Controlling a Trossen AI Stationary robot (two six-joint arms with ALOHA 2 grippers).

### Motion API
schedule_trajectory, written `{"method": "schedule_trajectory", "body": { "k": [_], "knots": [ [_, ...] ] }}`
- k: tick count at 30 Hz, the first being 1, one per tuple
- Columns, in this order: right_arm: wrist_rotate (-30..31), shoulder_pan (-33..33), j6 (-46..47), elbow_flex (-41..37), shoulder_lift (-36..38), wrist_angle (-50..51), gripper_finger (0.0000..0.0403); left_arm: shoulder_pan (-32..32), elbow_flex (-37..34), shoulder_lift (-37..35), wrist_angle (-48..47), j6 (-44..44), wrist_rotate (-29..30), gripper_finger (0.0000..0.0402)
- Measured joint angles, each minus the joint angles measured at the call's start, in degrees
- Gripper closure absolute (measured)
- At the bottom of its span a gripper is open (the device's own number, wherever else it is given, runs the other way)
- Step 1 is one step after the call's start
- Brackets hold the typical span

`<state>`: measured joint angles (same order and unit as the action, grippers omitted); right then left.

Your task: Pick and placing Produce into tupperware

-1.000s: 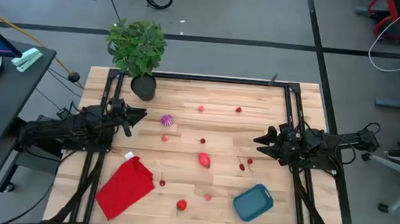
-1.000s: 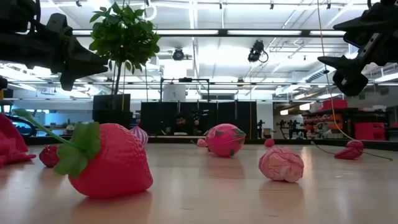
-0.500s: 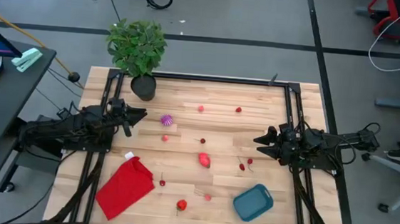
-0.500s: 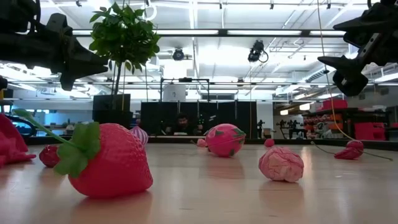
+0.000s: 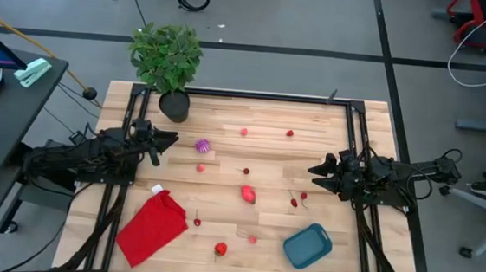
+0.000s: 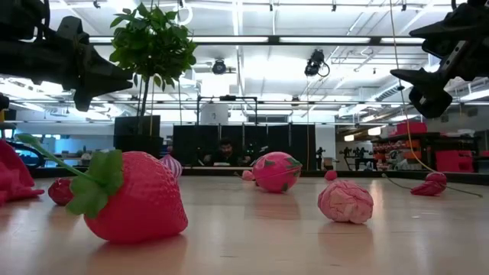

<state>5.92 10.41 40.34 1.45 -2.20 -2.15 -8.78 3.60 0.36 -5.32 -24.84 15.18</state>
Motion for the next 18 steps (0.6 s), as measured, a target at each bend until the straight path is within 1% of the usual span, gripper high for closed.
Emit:
{"method": "schedule_trajectory", "body": {
  "k": [11, 18],
  "knots": [
    [0.0, 0.0, 0.0, 0.0, 0.0, 0.0, 0.0122, 0.0, 0.0, 0.0, 0.3, 0.0, 0.0, 0.0294],
    [0.0, 0.0, 0.0, 0.0, 0.0, 0.0, 0.0122, -0.1, -0.2, 0.0, 6.0, 0.2, 0.2, 0.0294]
  ]
}}
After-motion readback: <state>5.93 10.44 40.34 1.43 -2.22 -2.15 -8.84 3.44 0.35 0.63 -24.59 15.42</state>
